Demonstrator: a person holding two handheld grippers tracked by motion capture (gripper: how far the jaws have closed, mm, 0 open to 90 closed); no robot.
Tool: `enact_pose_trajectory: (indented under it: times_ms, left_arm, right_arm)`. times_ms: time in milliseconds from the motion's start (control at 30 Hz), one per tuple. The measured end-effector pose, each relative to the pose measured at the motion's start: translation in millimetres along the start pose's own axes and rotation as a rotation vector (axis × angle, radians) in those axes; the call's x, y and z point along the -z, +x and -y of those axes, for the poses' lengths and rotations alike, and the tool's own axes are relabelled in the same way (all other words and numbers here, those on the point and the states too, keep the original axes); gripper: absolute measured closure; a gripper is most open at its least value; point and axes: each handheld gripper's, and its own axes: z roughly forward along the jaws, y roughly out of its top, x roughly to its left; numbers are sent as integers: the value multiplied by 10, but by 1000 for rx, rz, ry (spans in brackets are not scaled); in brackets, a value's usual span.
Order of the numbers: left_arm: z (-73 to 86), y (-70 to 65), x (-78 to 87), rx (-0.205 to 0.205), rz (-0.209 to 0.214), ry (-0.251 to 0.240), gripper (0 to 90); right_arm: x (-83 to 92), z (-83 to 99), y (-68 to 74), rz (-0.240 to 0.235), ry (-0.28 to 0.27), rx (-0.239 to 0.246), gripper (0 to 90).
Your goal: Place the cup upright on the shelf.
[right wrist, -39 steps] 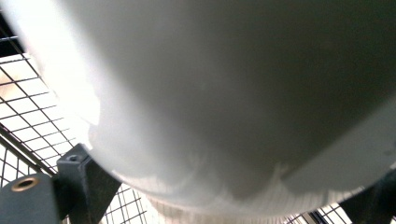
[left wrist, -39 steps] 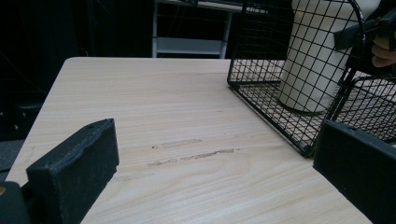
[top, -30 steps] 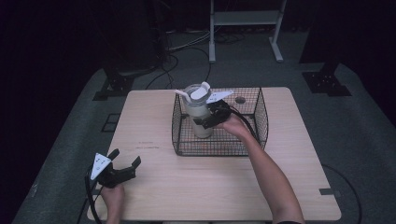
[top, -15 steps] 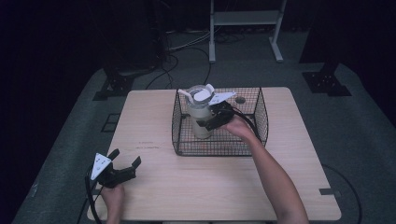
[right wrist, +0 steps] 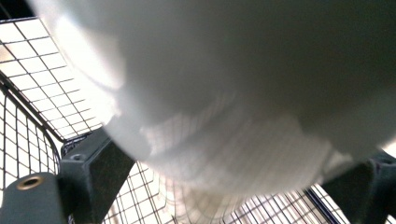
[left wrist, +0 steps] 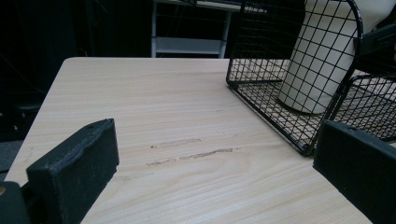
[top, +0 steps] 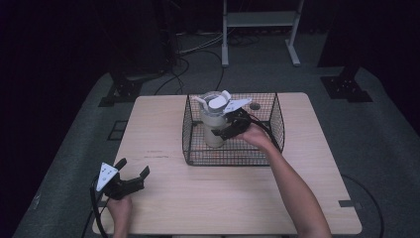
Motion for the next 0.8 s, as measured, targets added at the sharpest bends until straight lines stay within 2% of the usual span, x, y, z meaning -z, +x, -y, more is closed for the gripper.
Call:
enact_pose_trajectory:
  times_ms: [233, 267, 333, 367, 467, 800]
  left_arm:
    - [1, -3, -2, 0, 0, -2, 0]
    - [1, -5, -2, -2, 0, -1, 0]
    - [2, -5, -3, -3, 0, -2, 0]
    - [1, -5, -3, -3, 0, -1, 0]
    - [2, -5, -3, -3, -1, -1, 0]
    - [1, -10, 0, -6, 0, 1, 0]
  right_arm:
    - [156, 7, -5, 8, 9, -4, 130]
    - [224, 15, -14, 22, 14, -18, 130]
    - [241, 16, -19, 23, 13, -22, 130]
    - [311, 16, -32, 25, 13, -44, 130]
    - [389, 14, -25, 29, 20, -65, 130]
    - [600, -2, 7, 52, 46, -78, 130]
